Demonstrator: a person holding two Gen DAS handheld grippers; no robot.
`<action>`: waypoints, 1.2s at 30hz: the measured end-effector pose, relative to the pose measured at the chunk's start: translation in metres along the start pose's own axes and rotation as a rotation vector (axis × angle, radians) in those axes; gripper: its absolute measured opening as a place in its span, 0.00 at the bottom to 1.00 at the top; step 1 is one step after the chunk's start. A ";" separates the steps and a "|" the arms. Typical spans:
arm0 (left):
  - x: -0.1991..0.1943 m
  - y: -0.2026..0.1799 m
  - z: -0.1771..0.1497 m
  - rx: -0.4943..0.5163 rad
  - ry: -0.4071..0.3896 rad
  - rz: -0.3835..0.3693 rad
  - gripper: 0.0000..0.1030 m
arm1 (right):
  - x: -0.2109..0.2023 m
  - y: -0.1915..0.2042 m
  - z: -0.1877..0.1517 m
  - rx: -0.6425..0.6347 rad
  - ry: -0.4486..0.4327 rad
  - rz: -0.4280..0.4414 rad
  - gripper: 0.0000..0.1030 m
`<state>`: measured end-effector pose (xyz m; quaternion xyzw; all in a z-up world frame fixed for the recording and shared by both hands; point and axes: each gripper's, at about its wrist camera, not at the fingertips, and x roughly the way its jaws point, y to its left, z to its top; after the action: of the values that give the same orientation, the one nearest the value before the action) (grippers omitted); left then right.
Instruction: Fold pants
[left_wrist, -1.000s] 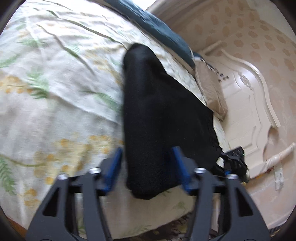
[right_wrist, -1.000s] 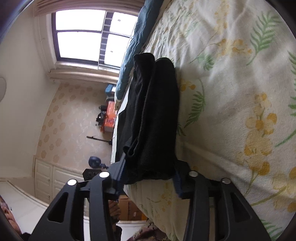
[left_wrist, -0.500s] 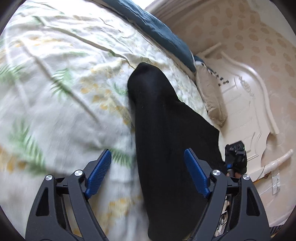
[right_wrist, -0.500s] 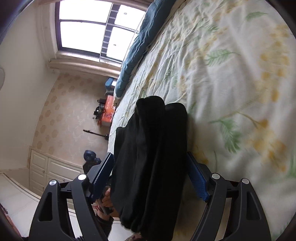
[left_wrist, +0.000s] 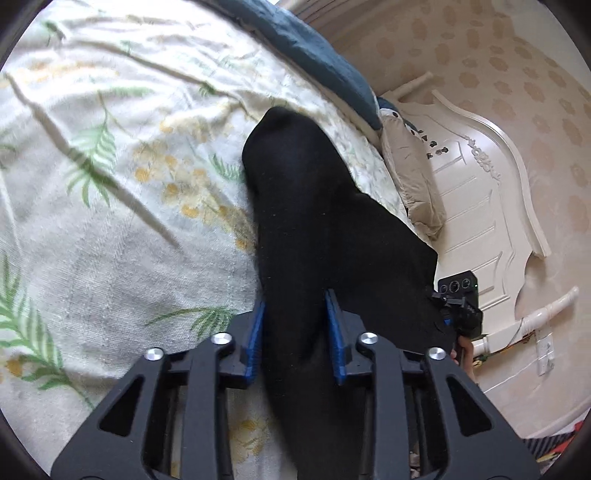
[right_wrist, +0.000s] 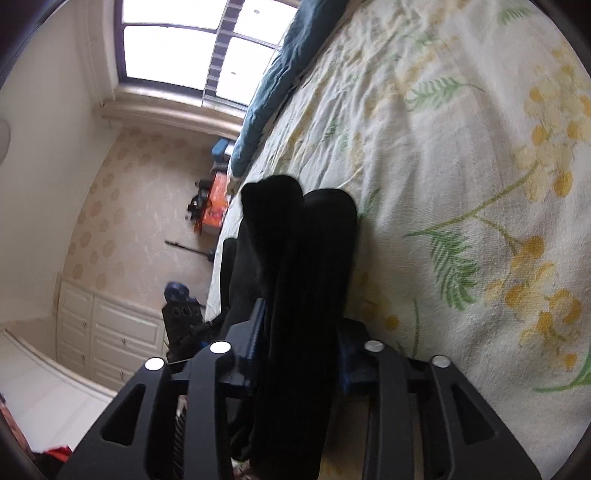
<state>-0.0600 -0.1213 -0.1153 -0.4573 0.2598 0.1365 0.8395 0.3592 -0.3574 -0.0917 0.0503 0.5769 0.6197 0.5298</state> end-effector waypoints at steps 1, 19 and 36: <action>-0.003 -0.002 0.000 0.013 -0.005 0.008 0.42 | -0.001 0.005 0.001 -0.017 0.005 -0.009 0.45; 0.041 0.014 0.078 -0.067 0.046 -0.035 0.22 | 0.010 -0.003 0.046 0.027 -0.025 0.029 0.32; 0.075 0.013 0.144 0.000 0.031 0.097 0.19 | 0.029 -0.029 0.106 0.065 -0.094 0.005 0.30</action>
<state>0.0408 0.0064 -0.1023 -0.4461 0.2945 0.1698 0.8279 0.4355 -0.2727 -0.0948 0.0981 0.5711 0.5988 0.5528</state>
